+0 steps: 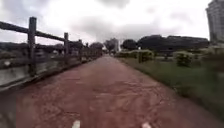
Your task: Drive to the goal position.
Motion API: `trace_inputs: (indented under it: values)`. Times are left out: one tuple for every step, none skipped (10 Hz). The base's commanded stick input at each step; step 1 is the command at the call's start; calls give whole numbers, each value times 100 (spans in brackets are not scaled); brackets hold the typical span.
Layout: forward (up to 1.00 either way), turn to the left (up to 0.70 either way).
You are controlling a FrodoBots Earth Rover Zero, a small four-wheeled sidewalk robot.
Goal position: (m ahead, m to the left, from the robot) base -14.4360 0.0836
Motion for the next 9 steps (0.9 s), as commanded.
trace_inputs:
  values:
    - [85,10]
    - [85,10]
    - [85,10]
    - [85,10]
    - [85,10]
    - [85,10]
    - [85,10]
    - [85,10]
    - [85,10]
